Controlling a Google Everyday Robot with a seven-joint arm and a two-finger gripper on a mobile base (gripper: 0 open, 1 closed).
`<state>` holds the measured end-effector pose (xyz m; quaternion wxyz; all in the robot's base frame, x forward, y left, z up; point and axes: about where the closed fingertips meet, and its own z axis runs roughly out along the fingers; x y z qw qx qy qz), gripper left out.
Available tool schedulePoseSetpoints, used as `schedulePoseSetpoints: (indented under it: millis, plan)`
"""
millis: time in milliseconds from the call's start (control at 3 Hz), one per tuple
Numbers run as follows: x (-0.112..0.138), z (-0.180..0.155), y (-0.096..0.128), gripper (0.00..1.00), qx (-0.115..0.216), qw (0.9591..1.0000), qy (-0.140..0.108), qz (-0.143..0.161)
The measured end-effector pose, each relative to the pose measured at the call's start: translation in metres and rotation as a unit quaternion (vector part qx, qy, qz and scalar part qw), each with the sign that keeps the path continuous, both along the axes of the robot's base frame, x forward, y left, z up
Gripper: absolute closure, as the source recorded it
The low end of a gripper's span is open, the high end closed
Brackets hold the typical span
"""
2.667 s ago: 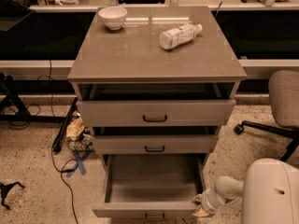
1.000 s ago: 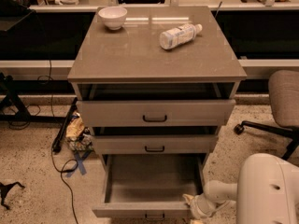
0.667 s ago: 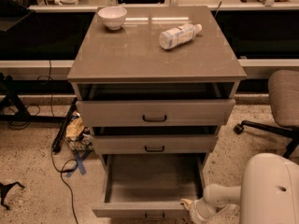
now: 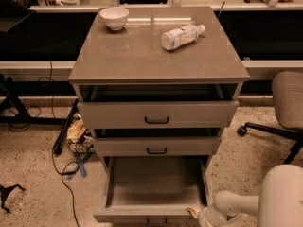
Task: Open bottom drawer
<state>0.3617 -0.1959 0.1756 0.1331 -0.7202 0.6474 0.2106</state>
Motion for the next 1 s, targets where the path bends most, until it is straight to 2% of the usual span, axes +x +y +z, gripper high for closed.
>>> schedulePoseSetpoints:
  millis: [667,1000]
  plan:
    - [0.0000,0.0045,0.0000,0.89,0.000,1.0000,0.000,0.000]
    - [0.0000,0.0052,0.0000,1.00,0.000,1.0000,0.000,0.000]
